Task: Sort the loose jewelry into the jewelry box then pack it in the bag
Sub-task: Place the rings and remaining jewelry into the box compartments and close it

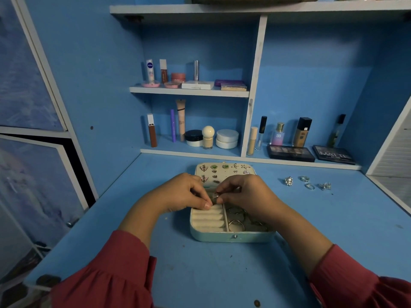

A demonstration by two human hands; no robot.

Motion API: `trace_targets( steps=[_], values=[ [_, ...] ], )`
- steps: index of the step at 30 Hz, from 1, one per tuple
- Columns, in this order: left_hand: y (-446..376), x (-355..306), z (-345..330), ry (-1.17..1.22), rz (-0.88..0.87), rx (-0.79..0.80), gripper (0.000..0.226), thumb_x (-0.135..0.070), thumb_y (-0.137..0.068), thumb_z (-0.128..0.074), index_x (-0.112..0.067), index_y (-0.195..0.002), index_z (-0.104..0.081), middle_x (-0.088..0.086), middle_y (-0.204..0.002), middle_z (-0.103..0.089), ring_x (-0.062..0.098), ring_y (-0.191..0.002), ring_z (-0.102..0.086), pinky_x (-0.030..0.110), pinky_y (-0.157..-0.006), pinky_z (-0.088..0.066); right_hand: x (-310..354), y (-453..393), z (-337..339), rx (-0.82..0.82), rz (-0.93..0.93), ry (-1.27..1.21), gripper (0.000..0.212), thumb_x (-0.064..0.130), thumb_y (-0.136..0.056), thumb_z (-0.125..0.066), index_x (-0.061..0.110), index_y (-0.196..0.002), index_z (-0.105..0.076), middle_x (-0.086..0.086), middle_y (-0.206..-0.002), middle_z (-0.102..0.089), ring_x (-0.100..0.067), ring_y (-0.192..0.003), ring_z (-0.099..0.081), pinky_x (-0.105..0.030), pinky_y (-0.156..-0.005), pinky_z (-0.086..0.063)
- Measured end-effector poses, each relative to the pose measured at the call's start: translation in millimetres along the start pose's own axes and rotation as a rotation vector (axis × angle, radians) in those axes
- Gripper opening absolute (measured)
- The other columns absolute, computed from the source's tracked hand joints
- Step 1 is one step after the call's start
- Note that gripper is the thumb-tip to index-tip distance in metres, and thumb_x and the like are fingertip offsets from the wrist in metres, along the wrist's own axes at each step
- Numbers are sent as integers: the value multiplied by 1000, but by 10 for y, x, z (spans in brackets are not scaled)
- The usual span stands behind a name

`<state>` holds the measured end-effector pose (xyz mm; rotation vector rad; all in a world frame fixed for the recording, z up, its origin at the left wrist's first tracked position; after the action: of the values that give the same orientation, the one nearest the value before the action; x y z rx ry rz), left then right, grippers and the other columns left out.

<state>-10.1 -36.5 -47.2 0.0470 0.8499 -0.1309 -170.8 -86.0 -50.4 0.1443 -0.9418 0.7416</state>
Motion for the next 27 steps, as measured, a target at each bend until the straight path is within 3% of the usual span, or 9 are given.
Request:
trace_targets(
  steps=[7,12,19,23,27],
  values=[
    [19,-7,8,30,-9,31,26,-13,-70,-83,-37,-68,-76,-7,-74,-51,3,-73,-51,28,-79,-47,19,-29,-6,12,73,78,14,15,-73,-82,19,-86,-78,14,-83,-67,3,-81,-61,-11,-77,-45],
    [30,-6,7,41,6,34,26,-12,-70,-82,-38,-69,-76,-6,-75,-51,5,-76,-52,28,-82,-48,47,-23,7,54,125,197,13,17,-85,-71,21,-95,-77,15,-90,-60,1,-88,-57,-11,-84,-43],
    [45,-16,4,16,5,44,23,-13,-72,-81,-35,-77,-76,-7,-79,-51,3,-77,-52,18,-76,-46,71,-32,-30,22,123,206,15,12,-81,-73,24,-90,-77,18,-84,-61,-1,-85,-59,-12,-79,-46],
    [46,-7,57,15,-26,-60,25,-11,-71,-82,-34,-70,-74,-2,-83,-58,13,-81,-54,26,-78,-47,87,-8,7,-36,125,245,14,14,-79,-73,26,-85,-76,13,-84,-63,-3,-83,-58,-15,-76,-48],
    [37,32,83,-10,-14,-96,24,-11,-70,-82,-32,-64,-72,-4,-81,-58,9,-77,-52,24,-74,-45,70,-1,-28,-57,95,227,4,23,-81,-73,25,-83,-75,12,-85,-61,-3,-84,-57,-22,-78,-48]
  ],
)
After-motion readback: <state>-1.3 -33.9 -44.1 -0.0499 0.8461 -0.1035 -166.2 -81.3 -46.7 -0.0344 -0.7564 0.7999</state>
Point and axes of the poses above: each hand's wrist, its own y-axis away from the middle knuckle, its own z-axis out of the back of the hand, x = y × z, the point moved 4 cm from there along -y, towards the middle knuckle
